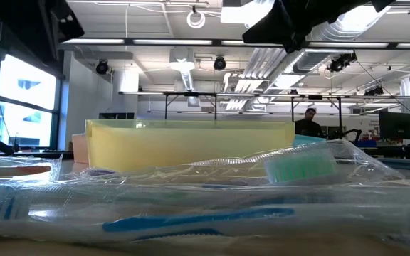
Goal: Pick & Place Toothbrushes
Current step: Put the orange toothbrush into the yellow bin
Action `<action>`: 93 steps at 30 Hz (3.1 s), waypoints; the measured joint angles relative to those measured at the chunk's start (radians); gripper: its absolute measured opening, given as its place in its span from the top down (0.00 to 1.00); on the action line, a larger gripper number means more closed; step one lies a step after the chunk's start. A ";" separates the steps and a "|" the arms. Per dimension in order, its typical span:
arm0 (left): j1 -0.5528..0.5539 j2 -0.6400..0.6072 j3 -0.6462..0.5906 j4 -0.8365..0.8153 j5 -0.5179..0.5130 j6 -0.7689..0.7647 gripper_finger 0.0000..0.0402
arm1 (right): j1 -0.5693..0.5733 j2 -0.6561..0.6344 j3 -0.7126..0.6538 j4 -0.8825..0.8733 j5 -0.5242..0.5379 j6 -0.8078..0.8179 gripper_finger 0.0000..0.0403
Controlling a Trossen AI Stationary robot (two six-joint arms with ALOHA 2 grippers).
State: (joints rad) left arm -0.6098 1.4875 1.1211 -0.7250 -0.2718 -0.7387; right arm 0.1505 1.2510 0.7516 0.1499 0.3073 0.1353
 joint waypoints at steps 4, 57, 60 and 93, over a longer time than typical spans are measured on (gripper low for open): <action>0.000 0.052 0.063 -0.037 0.024 0.000 1.00 | 0.000 0.000 0.000 -0.015 0.000 0.000 0.97; -0.058 0.273 0.121 -0.132 0.180 -0.149 0.70 | 0.000 0.000 0.000 -0.037 -0.022 0.030 0.97; -0.057 0.288 0.121 -0.132 0.179 -0.149 0.70 | 0.000 0.000 0.000 -0.038 -0.022 0.030 0.97; -0.044 0.396 0.121 -0.099 0.232 -0.103 0.76 | 0.000 0.000 -0.001 -0.037 -0.022 0.030 0.97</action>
State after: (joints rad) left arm -0.6537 1.8835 1.2423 -0.8242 -0.0398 -0.8413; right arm 0.1509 1.2510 0.7509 0.1127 0.2850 0.1654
